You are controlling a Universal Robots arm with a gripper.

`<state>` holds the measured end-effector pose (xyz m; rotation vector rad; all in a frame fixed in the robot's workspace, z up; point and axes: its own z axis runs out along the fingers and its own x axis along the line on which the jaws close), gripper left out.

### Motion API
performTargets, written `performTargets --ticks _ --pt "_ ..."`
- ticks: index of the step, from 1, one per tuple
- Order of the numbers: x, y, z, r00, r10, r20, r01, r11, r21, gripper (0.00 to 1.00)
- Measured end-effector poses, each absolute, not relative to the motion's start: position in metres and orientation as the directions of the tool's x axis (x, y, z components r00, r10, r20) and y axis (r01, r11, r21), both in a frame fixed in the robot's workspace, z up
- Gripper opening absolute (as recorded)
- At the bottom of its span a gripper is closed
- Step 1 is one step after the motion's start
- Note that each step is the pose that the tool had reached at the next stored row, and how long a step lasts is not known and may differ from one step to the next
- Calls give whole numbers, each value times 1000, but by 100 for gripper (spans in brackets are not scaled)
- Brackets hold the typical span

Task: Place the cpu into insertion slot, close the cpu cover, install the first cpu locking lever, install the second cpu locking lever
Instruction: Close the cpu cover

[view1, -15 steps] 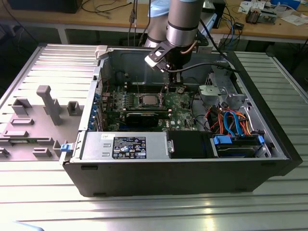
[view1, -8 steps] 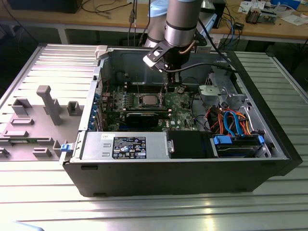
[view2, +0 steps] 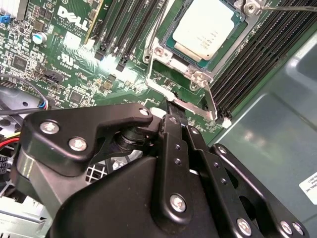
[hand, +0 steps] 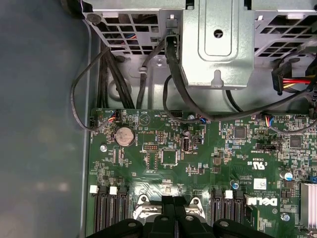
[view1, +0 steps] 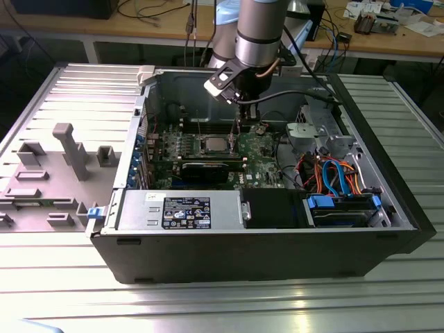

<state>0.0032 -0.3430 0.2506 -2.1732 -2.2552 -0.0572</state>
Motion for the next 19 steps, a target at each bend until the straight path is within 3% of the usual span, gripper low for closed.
performTargets --ticks 19 --pt "-7 -343 251 -37 999 32 999 37 20 11"
